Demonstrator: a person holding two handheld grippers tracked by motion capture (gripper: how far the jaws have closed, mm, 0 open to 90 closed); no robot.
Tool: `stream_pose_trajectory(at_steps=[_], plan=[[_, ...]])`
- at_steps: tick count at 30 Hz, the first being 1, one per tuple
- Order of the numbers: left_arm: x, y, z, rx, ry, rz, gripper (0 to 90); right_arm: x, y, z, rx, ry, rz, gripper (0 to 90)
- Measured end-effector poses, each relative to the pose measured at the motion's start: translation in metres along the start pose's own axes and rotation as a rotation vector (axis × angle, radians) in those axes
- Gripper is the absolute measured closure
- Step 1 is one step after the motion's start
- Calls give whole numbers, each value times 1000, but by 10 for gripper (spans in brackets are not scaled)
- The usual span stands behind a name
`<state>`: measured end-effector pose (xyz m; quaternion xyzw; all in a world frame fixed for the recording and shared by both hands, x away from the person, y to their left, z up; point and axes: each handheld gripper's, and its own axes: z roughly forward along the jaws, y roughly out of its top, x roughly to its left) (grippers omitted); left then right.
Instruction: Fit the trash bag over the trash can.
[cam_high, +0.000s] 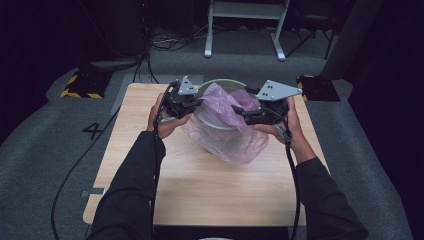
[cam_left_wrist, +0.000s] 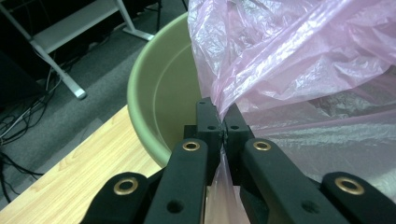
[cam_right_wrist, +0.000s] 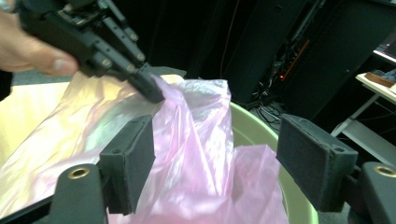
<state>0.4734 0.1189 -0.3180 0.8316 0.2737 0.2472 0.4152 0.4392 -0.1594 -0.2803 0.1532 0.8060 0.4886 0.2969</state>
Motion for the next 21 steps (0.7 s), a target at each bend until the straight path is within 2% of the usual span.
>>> stream_pose_trajectory(at_steps=[2,4,8,10,12,14,16,18,21], plan=[[1,-1,-1,-4,3,-4,890,1,-2,-7,4,12,-11,280],[3,-2,-4,-9,4,-13,890,1,-5,-14,9,45,-28,280],[8,-5,-6,-15,11,-36,890,-2,-16,-25,33,68,-42,308],[10,-7,-6,-18,16,-47,890,-4,-20,-27,40,78,-46,386],[12,-8,-6,-18,22,-54,890,-5,-23,-29,35,86,-44,534],[15,-10,-6,-23,21,-66,889,-7,-27,-29,29,78,-47,651],[17,-11,-6,-25,30,-69,890,-10,-29,-29,19,47,-48,745],[19,-12,-7,-27,41,-68,890,-14,-32,-29,1,15,-32,770],[23,-16,-5,-26,49,-85,890,-22,-35,-25,-5,-60,7,769]])
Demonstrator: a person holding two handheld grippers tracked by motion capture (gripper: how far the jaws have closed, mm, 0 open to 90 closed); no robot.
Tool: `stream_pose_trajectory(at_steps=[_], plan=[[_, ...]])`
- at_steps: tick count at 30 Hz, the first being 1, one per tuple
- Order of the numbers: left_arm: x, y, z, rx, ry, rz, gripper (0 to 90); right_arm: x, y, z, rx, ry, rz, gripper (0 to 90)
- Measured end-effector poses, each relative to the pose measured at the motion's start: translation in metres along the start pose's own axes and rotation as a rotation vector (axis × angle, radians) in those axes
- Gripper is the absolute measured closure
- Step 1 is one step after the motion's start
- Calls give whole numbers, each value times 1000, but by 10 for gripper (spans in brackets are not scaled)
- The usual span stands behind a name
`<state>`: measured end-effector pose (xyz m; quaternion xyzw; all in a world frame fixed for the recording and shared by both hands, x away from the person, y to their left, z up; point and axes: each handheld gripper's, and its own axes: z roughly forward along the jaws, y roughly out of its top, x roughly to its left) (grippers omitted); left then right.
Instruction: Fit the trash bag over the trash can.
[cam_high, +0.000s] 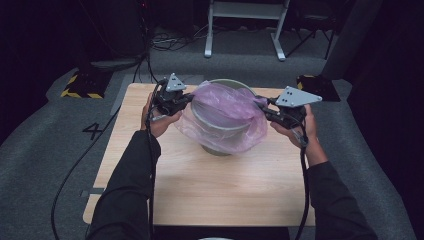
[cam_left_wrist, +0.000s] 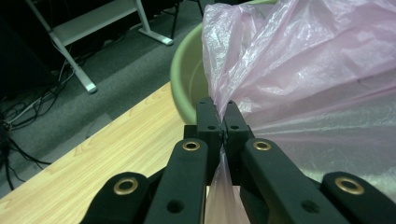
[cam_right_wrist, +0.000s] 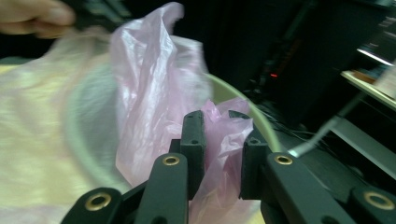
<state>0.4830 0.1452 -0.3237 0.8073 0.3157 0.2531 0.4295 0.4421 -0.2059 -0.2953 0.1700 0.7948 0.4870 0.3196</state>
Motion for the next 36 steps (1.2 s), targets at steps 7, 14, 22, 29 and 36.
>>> stream_pose_trajectory(at_steps=[7,14,22,29,36], plan=[[10,-9,6,1,16,-59,883,-17,-10,14,33,-77,106,806],[9,-14,8,-5,14,-83,846,-23,-18,22,73,-110,217,511],[6,-19,2,-6,20,-59,866,-23,-10,-12,-45,-73,211,304],[7,-19,3,0,24,-59,873,-22,-5,-41,-106,-56,187,250],[6,-18,5,13,21,-51,884,-9,7,-70,-168,-23,117,245]])
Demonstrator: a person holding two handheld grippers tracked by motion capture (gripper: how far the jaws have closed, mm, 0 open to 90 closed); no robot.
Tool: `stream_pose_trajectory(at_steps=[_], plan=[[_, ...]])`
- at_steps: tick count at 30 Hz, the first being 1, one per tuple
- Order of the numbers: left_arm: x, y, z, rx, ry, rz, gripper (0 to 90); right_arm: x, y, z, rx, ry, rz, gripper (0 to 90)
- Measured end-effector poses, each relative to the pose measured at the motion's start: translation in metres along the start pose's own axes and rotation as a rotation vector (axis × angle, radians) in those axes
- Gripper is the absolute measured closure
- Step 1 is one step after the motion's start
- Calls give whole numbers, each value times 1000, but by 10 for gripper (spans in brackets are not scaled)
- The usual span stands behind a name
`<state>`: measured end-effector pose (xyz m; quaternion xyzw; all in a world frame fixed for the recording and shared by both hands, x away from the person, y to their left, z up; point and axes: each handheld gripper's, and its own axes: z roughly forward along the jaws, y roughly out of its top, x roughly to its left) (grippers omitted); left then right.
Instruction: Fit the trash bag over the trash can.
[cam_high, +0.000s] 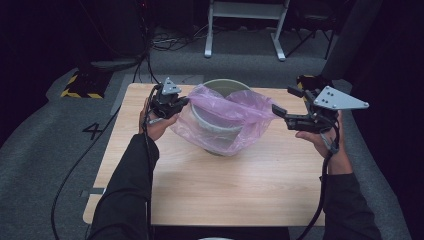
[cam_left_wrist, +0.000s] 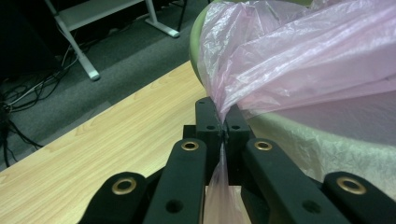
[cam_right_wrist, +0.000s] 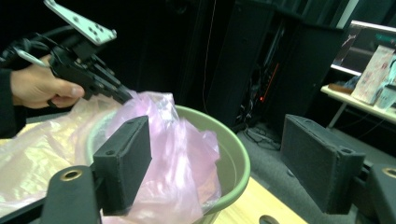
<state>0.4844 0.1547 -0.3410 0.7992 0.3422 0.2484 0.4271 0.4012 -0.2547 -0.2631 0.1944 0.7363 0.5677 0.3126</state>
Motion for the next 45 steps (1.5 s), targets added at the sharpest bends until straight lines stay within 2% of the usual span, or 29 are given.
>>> stream_pose_trajectory(at_steps=[2,4,6,9,14,16,19,23,26,30,32,34,35,37,39,41,42,45], plan=[[0,0,0,-2,2,-3,884,-1,2,-4,-5,-9,6,245],[1,0,0,-1,3,-4,885,-4,3,-6,1,-53,8,245],[1,-1,0,6,2,-8,885,-7,4,-10,-7,-56,18,244],[2,-1,0,9,-2,-6,885,-4,3,-15,-22,-13,17,231],[2,-2,1,10,1,-12,884,13,-11,-4,48,79,-11,200],[2,-2,2,12,1,-14,884,16,-17,2,70,94,-8,199],[3,-2,3,13,3,-27,885,18,-23,7,75,152,0,187],[6,-4,6,21,0,-41,886,27,-28,4,73,222,-27,151],[8,-6,7,16,-3,-65,886,32,-31,4,80,242,-44,150],[7,-6,7,24,-4,-64,886,41,-34,7,101,257,-78,150],[6,-5,7,27,-5,-50,886,42,-36,10,92,290,-83,159],[5,-4,8,18,-6,-53,885,42,-37,19,102,263,-61,167],[4,-4,9,21,-6,-45,885,42,-38,24,111,262,-37,206],[3,-3,10,21,-5,-40,885,40,-38,34,128,202,-21,404],[3,-3,11,23,-5,-38,885,37,-39,41,121,189,7,566],[4,-4,13,23,-4,-47,885,36,-41,47,143,152,11,710],[5,-5,14,24,-2,-48,885,34,-43,48,156,151,12,749],[7,-6,17,35,4,-50,885,28,-50,50,188,107,31,833]])
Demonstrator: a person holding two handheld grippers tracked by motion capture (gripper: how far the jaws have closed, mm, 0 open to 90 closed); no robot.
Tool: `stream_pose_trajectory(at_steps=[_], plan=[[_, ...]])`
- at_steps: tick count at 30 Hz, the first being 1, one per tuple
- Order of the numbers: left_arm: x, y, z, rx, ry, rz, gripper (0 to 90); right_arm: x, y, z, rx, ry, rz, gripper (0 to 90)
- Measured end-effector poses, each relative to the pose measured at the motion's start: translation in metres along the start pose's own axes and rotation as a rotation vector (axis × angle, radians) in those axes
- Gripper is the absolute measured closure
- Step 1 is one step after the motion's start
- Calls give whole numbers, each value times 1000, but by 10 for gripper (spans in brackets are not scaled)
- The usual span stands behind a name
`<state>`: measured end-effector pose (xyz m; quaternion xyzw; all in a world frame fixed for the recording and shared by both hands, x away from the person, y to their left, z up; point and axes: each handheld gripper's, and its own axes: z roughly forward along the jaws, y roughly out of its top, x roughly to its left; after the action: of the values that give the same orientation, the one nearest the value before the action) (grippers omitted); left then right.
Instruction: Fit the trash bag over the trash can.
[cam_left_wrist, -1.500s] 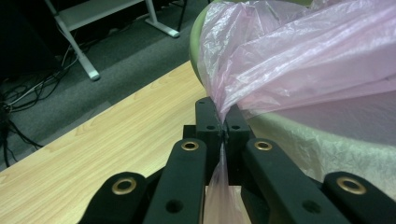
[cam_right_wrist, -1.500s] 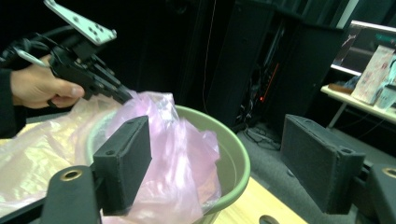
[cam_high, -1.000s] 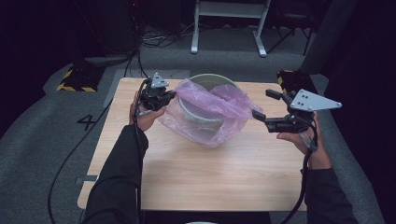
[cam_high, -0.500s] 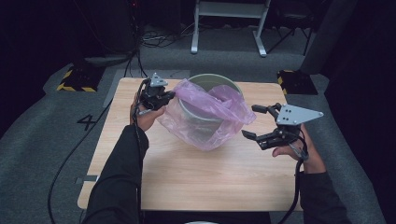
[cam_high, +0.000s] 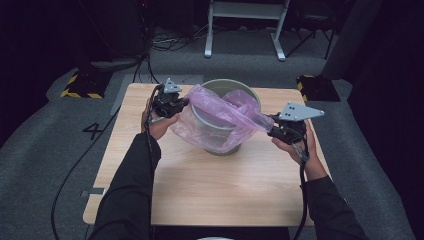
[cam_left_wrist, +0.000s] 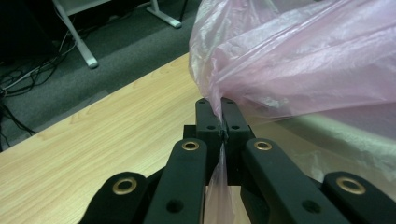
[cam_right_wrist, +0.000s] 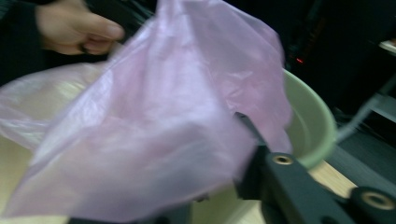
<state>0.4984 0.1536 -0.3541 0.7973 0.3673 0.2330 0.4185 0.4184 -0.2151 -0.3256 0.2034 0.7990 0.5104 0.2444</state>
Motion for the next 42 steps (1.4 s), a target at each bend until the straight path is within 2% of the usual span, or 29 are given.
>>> stream_pose_trajectory(at_steps=[2,5,8,9,12,13,14,15,16,18,20,21,23,24,27,29,31,32,34,35,37,38,39,42], plan=[[1,-1,2,1,-3,-7,885,-7,-4,0,15,-27,38,856],[0,-3,5,4,-6,-16,885,-17,-10,2,47,-36,101,876],[-3,-7,2,-4,-5,3,885,-19,-18,1,80,0,136,887],[-3,-9,2,2,-5,10,884,-19,-22,1,91,27,134,887],[-1,-15,-4,-17,-6,-10,857,-15,-31,1,121,55,128,888],[-1,-16,-7,-30,-1,-24,796,-14,-33,2,125,62,125,887],[1,-17,-10,-36,-7,-40,674,-14,-35,2,124,63,131,887],[1,-18,-13,-42,-31,-55,553,-15,-35,2,122,64,132,888],[1,-20,-17,-51,-48,-53,452,-15,-36,1,119,63,130,888],[-4,-24,-26,-78,-65,-25,325,-16,-36,0,114,51,135,889],[-9,-28,-36,-103,-112,0,205,-16,-37,-1,109,29,128,890],[-13,-29,-40,-104,-132,28,197,-17,-37,-2,105,18,126,891],[-23,-30,-47,-88,-140,88,157,-19,-37,-2,100,-4,125,890],[-29,-31,-49,-75,-150,113,160,-19,-38,-2,103,-18,126,890],[-44,-34,-47,-24,-141,164,161,-20,-40,1,108,-23,138,890],[-52,-39,-44,-8,-108,180,173,-20,-41,4,117,-25,132,890],[-58,-44,-37,10,-60,197,263,-20,-42,7,132,-41,120,890],[-59,-47,-34,18,-52,208,266,-21,-43,9,139,-54,114,890],[-58,-51,-25,56,-1,213,301,-26,-45,12,146,-62,120,890],[-56,-52,-22,68,4,209,295,-28,-45,14,146,-64,122,890],[-50,-53,-19,72,60,191,300,-32,-44,16,148,-78,122,890],[-46,-53,-19,68,71,183,297,-33,-43,16,141,-86,118,890],[-42,-53,-22,50,66,172,286,-35,-41,16,129,-89,112,890],[-32,-49,-37,-14,-1,150,240,-36,-36,16,103,-95,118,890]])
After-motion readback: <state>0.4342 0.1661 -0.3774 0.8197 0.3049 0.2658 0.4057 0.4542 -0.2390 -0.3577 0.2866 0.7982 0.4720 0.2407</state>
